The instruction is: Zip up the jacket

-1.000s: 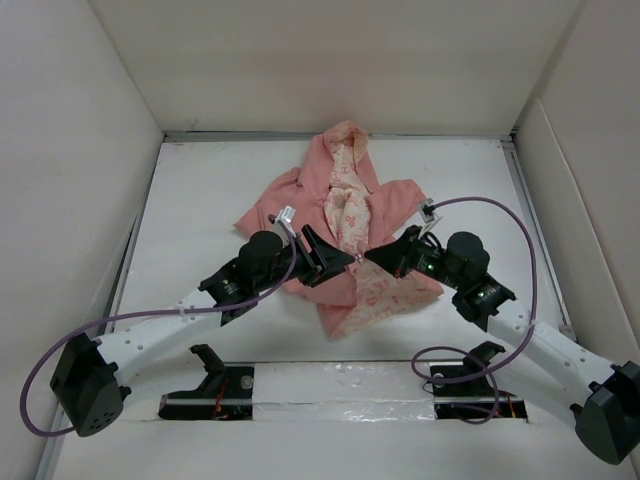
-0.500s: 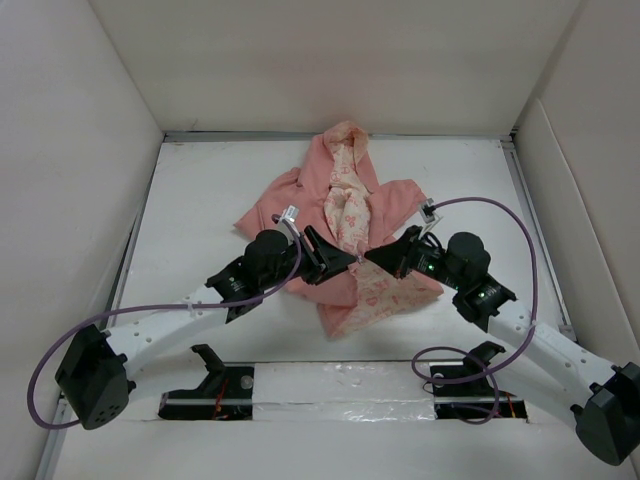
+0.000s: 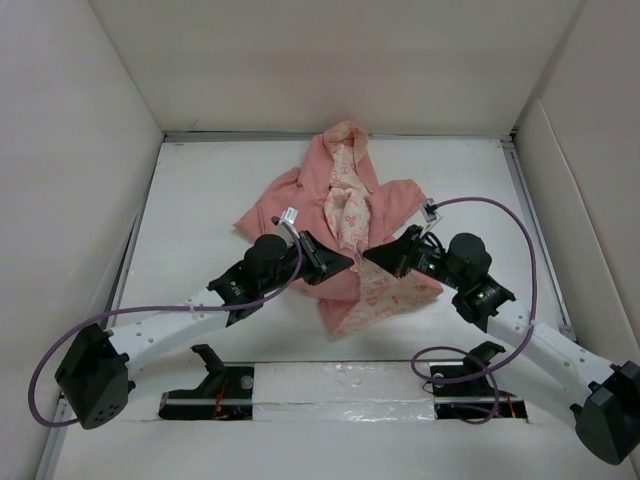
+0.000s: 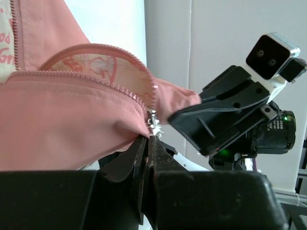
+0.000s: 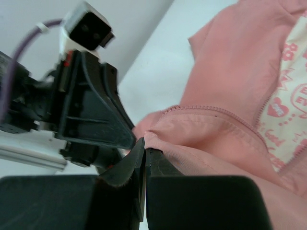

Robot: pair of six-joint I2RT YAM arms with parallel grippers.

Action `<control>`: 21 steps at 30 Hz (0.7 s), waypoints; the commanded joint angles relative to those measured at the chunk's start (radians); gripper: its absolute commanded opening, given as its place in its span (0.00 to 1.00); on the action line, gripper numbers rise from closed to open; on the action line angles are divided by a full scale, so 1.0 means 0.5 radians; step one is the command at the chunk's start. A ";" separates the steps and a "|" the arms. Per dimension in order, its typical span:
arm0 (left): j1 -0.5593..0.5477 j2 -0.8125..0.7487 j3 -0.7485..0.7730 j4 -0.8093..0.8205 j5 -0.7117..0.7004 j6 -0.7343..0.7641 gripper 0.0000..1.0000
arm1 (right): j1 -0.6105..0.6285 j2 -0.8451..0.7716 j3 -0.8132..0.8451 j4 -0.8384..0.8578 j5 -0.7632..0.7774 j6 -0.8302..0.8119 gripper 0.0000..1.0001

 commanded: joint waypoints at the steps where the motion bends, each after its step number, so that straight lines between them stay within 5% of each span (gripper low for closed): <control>1: -0.033 -0.073 -0.075 0.264 -0.104 0.036 0.00 | 0.025 -0.026 -0.068 0.378 -0.088 0.241 0.00; 7: -0.051 -0.248 -0.360 0.718 -0.368 0.122 0.00 | 0.000 -0.044 -0.182 0.760 -0.156 0.640 0.00; 21: -0.051 -0.304 -0.406 1.267 -0.556 0.505 0.00 | 0.037 0.060 -0.167 0.539 -0.288 0.628 0.00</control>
